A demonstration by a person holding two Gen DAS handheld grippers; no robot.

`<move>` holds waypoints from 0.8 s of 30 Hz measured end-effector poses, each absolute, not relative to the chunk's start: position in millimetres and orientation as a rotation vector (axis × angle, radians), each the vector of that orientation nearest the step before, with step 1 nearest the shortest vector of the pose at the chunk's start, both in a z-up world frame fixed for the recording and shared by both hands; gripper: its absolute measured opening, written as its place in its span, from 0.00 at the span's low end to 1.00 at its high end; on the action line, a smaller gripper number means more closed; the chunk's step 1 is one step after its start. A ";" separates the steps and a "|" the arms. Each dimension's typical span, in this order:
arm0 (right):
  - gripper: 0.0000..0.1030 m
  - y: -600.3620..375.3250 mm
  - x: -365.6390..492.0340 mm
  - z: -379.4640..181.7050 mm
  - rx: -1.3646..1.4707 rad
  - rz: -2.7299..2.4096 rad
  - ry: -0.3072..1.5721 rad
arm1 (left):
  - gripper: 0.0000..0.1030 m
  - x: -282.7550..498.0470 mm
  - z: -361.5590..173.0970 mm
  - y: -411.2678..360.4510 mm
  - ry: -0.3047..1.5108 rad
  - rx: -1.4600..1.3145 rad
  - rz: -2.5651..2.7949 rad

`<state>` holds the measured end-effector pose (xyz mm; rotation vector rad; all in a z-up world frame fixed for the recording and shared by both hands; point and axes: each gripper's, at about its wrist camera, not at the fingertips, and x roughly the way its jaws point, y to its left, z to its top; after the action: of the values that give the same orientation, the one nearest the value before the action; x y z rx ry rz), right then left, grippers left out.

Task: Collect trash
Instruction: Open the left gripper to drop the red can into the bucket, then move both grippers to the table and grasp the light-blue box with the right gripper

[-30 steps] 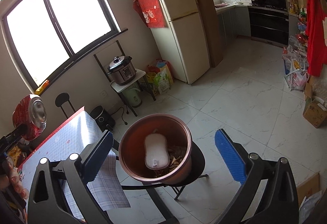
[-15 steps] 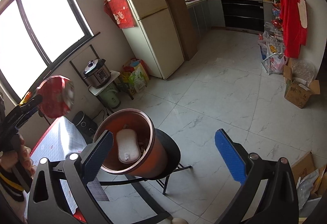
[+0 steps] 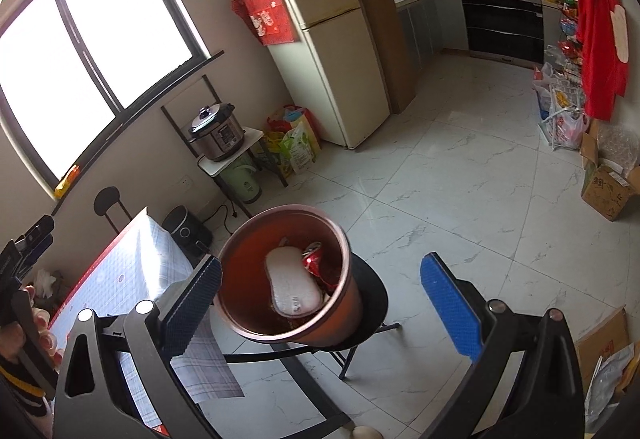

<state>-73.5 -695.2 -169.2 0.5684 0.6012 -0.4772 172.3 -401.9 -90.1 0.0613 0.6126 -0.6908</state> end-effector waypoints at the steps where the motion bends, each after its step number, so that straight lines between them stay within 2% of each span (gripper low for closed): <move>1: 0.95 -688.1 -63.8 -168.4 0.562 -0.454 0.606 | 0.95 173.1 -88.3 -385.2 0.611 0.056 -0.658; 15: 0.95 -540.9 68.1 -157.5 0.456 -0.130 0.691 | 0.95 169.6 -86.1 -115.0 0.637 -0.028 -0.125; 24: 0.95 -431.8 128.2 -174.4 0.438 0.063 0.768 | 0.95 148.8 -95.0 11.2 0.654 -0.122 0.033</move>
<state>128.2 -431.8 -174.4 0.4382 0.7682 0.0630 148.8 11.2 -95.0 -0.1220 0.6542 0.0329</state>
